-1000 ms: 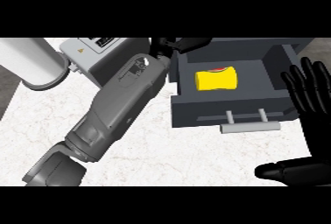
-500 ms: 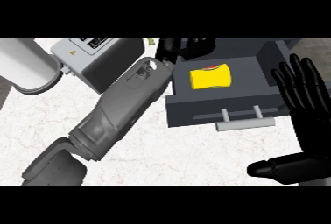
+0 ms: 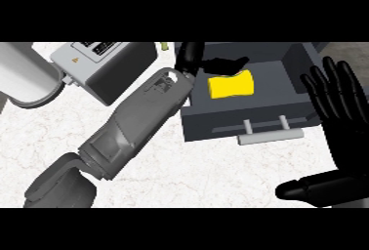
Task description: Pick up the cup, place it into the drawer and close the drawer
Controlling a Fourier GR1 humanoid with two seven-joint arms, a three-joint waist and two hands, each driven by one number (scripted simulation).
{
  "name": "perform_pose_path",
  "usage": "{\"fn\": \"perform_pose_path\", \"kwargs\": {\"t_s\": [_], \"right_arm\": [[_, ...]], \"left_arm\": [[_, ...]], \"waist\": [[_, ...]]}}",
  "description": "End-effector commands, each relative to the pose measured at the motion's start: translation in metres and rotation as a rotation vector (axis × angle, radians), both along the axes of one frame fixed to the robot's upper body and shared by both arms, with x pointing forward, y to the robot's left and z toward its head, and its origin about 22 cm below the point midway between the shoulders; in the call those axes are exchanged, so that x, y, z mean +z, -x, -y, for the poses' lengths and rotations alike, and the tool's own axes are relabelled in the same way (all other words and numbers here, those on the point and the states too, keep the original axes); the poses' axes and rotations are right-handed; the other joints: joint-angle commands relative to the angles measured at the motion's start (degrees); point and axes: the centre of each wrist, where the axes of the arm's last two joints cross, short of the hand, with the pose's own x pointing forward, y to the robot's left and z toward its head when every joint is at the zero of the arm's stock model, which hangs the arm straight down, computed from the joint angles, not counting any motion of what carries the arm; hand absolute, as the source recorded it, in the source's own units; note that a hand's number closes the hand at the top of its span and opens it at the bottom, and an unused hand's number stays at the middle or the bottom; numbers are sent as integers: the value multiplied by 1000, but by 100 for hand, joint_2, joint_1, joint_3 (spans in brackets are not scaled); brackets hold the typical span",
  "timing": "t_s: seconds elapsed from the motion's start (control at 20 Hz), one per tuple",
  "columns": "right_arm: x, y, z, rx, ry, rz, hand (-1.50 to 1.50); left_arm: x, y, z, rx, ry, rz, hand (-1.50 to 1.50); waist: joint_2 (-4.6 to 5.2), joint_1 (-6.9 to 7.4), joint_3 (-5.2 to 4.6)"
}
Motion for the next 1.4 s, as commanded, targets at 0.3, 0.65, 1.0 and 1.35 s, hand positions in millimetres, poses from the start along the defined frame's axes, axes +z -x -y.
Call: {"fn": "perform_pose_path", "kwargs": {"t_s": [0.3,0.65,1.0,1.35], "right_arm": [[-6,-6,11,51,-62,-38,-150],[19,10,39,47,4,-6,150],[4,34,35,70,252,-11,150],[2,24,36,62,419,-50,150]], "left_arm": [[9,7,7,-86,235,59,-150],[34,3,3,-134,335,30,-150],[22,11,-47,-49,440,20,-150],[0,40,-114,27,459,-26,-150]], "waist": [[-44,224,-3],[-157,607,-8],[-231,811,-11],[-237,959,-10]]}}
